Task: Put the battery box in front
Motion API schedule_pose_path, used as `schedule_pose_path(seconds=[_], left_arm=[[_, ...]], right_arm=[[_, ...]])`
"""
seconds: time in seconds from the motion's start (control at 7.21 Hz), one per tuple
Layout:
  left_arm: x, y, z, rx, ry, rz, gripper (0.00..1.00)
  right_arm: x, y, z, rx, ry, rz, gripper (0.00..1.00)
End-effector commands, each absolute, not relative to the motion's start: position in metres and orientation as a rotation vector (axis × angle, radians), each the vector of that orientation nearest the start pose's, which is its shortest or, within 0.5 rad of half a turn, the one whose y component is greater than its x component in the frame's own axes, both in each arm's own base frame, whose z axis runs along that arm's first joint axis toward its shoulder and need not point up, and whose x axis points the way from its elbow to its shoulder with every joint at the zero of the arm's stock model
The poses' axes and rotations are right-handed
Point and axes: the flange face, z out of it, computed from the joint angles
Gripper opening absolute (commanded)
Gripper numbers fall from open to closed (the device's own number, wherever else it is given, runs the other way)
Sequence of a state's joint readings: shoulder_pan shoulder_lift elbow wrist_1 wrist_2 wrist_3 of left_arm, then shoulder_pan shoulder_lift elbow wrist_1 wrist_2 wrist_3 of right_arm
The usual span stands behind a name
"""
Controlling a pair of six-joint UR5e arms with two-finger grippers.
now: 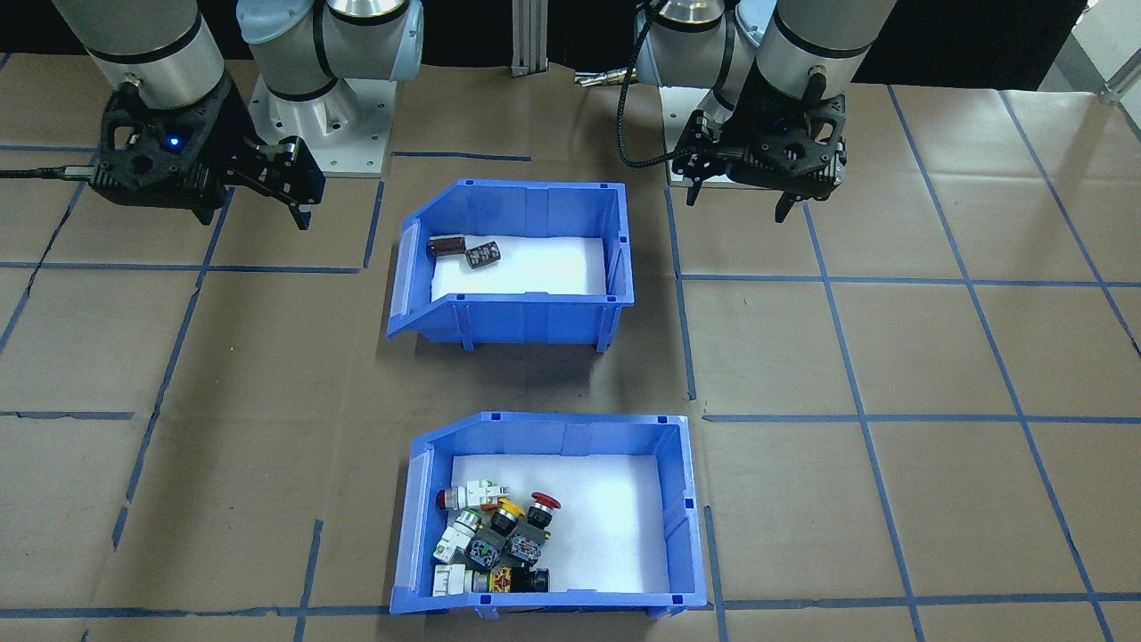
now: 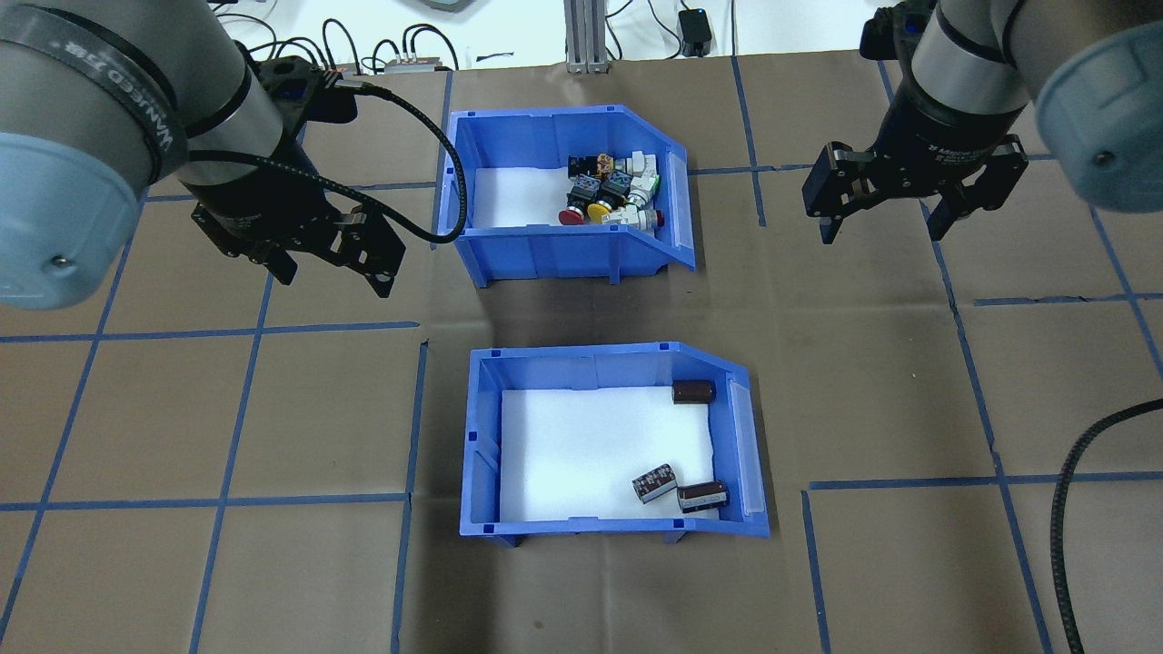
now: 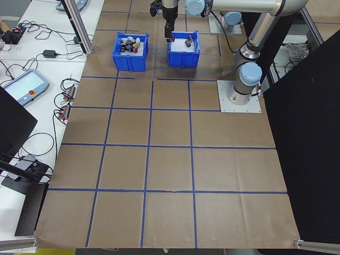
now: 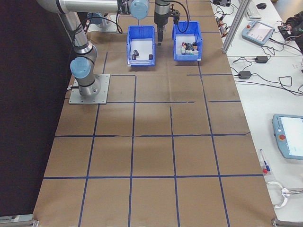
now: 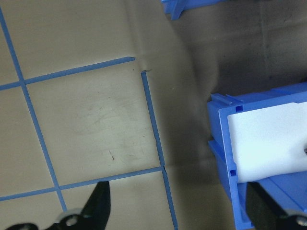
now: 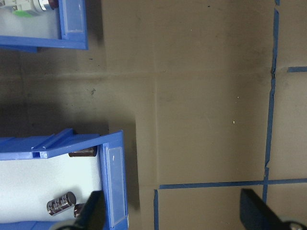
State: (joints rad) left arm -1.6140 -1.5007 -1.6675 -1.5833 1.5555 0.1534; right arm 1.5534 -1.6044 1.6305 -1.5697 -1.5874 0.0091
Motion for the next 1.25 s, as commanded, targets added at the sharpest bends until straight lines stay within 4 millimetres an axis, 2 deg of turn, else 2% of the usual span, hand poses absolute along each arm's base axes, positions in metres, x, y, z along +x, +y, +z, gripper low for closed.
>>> schedule_pose_path(seconds=[0.0, 0.69, 0.83, 0.97, 1.11], left_arm=[[-0.154, -0.453, 0.471, 0.311, 3.143, 0.064, 1.0], [-0.151, -0.455, 0.468, 0.324, 3.146, 0.068, 1.0], [-0.151, -0.454, 0.466, 0.324, 3.146, 0.073, 1.0], [-0.153, -0.448, 0.464, 0.298, 3.155, 0.08, 1.0], [-0.153, -0.447, 0.453, 0.297, 3.156, 0.114, 1.0]], right_arm=[[0.128, -0.476, 0.475, 0.034, 3.147, 0.036, 1.0], [0.127, -0.475, 0.475, 0.004, 3.158, 0.053, 1.0], [0.127, -0.478, 0.474, -0.041, 3.157, 0.054, 1.0], [0.128, -0.482, 0.477, -0.206, 3.144, 0.026, 1.0], [0.129, -0.498, 0.487, -0.291, 3.137, -0.001, 1.0]])
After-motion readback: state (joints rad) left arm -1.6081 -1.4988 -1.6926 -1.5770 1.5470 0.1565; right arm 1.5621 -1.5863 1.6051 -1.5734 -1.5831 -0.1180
